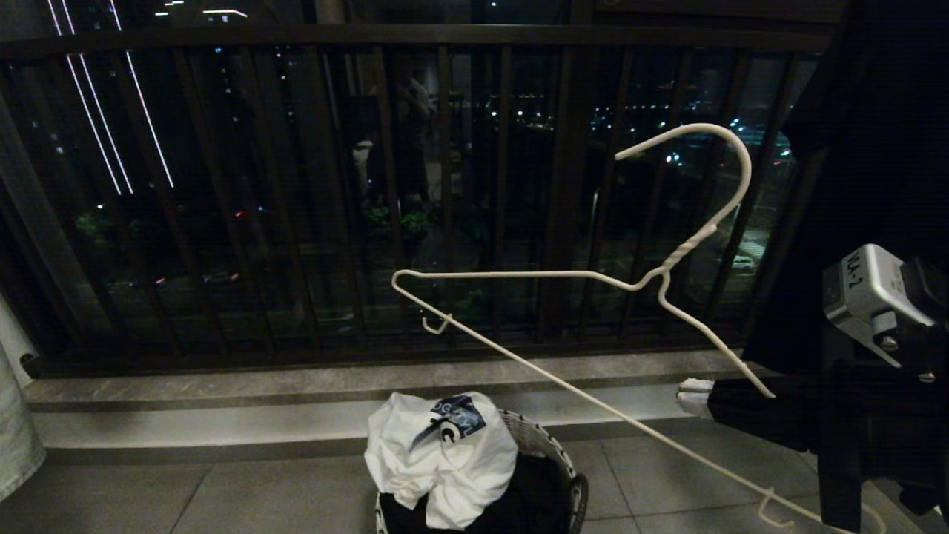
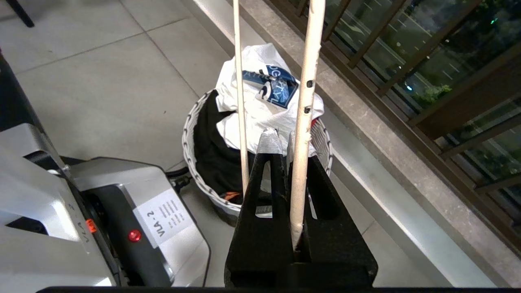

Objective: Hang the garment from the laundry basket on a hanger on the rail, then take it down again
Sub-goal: Pick up clothes from the basket

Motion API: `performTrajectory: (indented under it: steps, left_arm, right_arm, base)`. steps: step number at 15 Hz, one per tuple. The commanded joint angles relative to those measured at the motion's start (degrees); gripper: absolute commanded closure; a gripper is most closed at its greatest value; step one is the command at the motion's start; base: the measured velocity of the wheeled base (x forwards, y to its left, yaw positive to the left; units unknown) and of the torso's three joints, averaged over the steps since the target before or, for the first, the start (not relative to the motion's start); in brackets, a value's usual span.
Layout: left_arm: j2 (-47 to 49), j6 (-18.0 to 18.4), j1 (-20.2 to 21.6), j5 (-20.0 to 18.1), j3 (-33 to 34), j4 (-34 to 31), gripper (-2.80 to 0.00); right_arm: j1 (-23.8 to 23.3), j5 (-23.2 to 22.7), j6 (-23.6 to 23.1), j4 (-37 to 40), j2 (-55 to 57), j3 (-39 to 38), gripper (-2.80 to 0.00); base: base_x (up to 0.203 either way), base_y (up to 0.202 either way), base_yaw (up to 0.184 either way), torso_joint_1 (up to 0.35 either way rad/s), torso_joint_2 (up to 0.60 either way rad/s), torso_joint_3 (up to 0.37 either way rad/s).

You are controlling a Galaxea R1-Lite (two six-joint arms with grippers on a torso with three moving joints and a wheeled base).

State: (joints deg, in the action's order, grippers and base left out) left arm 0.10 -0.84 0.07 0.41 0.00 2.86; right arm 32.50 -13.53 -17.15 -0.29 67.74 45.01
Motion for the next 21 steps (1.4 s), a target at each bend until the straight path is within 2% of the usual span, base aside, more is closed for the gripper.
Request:
performTrajectory:
  steps: [1, 11, 14, 21]
  left_arm:
    - [0.0, 0.0, 0.0, 0.0, 0.9, 0.0, 0.0]
    - [0.0, 0.0, 0.0, 0.0, 0.9, 0.0, 0.0]
    - [0.0, 0.0, 0.0, 0.0, 0.9, 0.0, 0.0]
    - [0.0, 0.1, 0.0, 0.0, 0.8, 0.0, 0.0]
  right_arm:
    - [0.0, -0.2, -0.1, 0.1, -0.8, -0.5, 0.0]
    - [-0.1, 1.0, -1.5, -0.4, -2.2, -0.5, 0.0]
    - [-0.8, 1.3, -1.3, -4.8, -1.8, -0.6, 0.0]
    - [-1.8, 2.3, -1.3, -5.1, -0.5, -1.0, 0.0]
  base:
    - [0.0, 0.0, 0.0, 0.0, 0.0, 0.0]
    - [0.0, 0.0, 0.0, 0.0, 0.0, 0.0]
    - [0.0, 0.0, 0.0, 0.0, 0.0, 0.0]
    - [0.0, 0.0, 0.0, 0.0, 0.0, 0.0]
